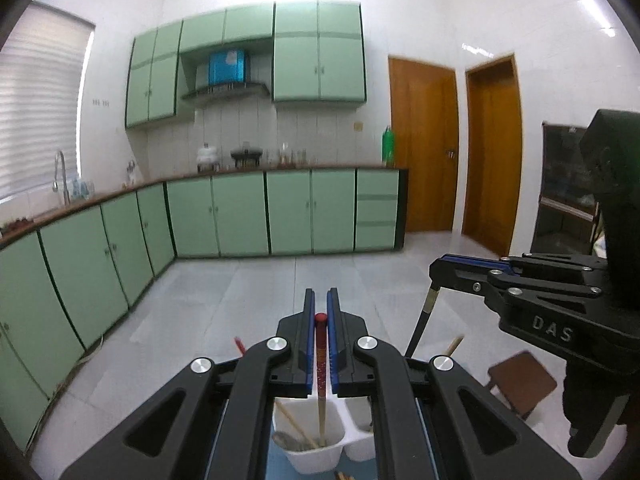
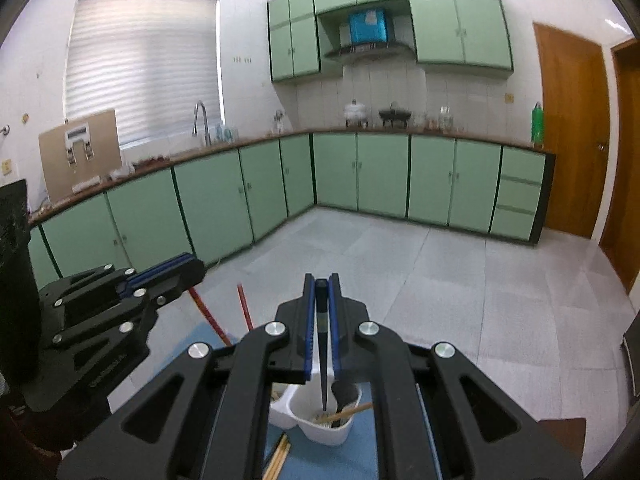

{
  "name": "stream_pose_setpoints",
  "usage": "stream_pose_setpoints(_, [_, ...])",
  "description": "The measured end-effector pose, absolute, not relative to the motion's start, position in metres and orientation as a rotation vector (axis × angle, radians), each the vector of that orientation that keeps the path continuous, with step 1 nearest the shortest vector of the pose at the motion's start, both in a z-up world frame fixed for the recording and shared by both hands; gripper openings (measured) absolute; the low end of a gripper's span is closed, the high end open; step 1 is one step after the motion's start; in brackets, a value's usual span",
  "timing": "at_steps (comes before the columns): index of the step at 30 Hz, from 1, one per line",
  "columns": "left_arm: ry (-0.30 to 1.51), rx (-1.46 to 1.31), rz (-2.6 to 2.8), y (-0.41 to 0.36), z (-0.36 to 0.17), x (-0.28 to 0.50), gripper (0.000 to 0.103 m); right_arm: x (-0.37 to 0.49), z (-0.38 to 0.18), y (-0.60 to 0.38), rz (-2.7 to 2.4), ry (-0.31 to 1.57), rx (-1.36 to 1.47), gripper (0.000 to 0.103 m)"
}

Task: Organize utensils
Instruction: 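Open both grippers to drop the chopsticks into the holder, then move both open grippers back down to the remaining chopsticks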

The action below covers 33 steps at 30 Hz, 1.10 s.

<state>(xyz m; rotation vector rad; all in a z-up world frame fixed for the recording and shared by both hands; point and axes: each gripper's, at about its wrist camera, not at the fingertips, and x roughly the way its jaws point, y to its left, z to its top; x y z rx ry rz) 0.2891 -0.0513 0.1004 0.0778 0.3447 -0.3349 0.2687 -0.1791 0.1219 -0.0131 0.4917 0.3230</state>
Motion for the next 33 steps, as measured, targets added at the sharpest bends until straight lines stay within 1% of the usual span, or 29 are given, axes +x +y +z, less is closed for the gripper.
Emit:
stream_pose_setpoints(3, [0.403, 0.081, -0.327, -0.05, 0.081, 0.298, 0.006, 0.27, 0.104, -0.176, 0.315, 0.523, -0.02, 0.008])
stream_pose_setpoints(4, [0.411, 0.08, -0.324, -0.049, 0.078, 0.299, 0.007, 0.269, 0.101, -0.175, 0.312, 0.527, -0.021, 0.011])
stream_pose_setpoints(6, [0.424, 0.077, -0.324, -0.046, 0.073, 0.298, 0.009, 0.262, 0.099, -0.176, 0.303, 0.52, -0.012, 0.021])
stream_pose_setpoints(7, [0.426, 0.073, -0.323, -0.044, 0.072, 0.294, 0.012, 0.257, 0.101, -0.179, 0.296, 0.506, -0.008, 0.027])
stream_pose_setpoints(10, [0.41, 0.069, -0.32, -0.04, 0.077, 0.281, 0.018, 0.243, 0.108, -0.182, 0.286, 0.469, -0.004, 0.029])
stream_pose_setpoints(11, [0.405, 0.069, -0.319, -0.038, 0.08, 0.277, 0.019, 0.236, 0.112, -0.186, 0.28, 0.455, 0.004, 0.034])
stream_pose_setpoints(12, [0.397, 0.067, -0.317, -0.036, 0.083, 0.27, 0.024, 0.229, 0.116, -0.189, 0.276, 0.443, 0.013, 0.037])
stream_pose_setpoints(13, [0.392, 0.064, -0.316, -0.035, 0.085, 0.265, 0.03, 0.223, 0.117, -0.192, 0.271, 0.435, 0.019, 0.043])
stream_pose_setpoints(14, [0.384, 0.06, -0.315, -0.033, 0.088, 0.255, 0.034, 0.214, 0.119, -0.195, 0.264, 0.423, 0.022, 0.048])
stream_pose_setpoints(15, [0.38, 0.061, -0.306, -0.031, 0.09, 0.246, 0.039, 0.204, 0.12, -0.197, 0.26, 0.414, 0.022, 0.05])
stream_pose_setpoints(16, [0.375, 0.063, -0.301, -0.029, 0.091, 0.241, 0.042, 0.197, 0.119, -0.2, 0.257, 0.41, 0.021, 0.055])
stream_pose_setpoints(17, [0.365, 0.063, -0.3, -0.027, 0.091, 0.229, 0.045, 0.186, 0.117, -0.202, 0.253, 0.402, 0.02, 0.066])
stream_pose_setpoints(18, [0.363, 0.063, -0.299, -0.026, 0.089, 0.219, 0.05, 0.176, 0.115, -0.205, 0.245, 0.394, 0.02, 0.071])
stream_pose_setpoints(19, [0.366, 0.062, -0.297, -0.024, 0.087, 0.211, 0.054, 0.165, 0.11, -0.206, 0.237, 0.387, 0.019, 0.079])
stream_pose_setpoints(20, [0.369, 0.058, -0.291, -0.022, 0.083, 0.201, 0.057, 0.157, 0.106, -0.207, 0.231, 0.386, 0.018, 0.086])
stream_pose_setpoints(21, [0.377, 0.051, -0.288, -0.019, 0.077, 0.191, 0.06, 0.148, 0.099, -0.208, 0.227, 0.39, 0.019, 0.088])
stream_pose_setpoints(25, [0.429, 0.018, -0.279, -0.011, 0.05, 0.162, 0.068, 0.115, 0.064, -0.211, 0.224, 0.442, 0.061, 0.093])
stream_pose_setpoints(33, [0.597, 0.037, -0.267, -0.009, -0.022, 0.125, 0.068, 0.076, -0.011, -0.195, 0.204, 0.605, 0.084, 0.094])
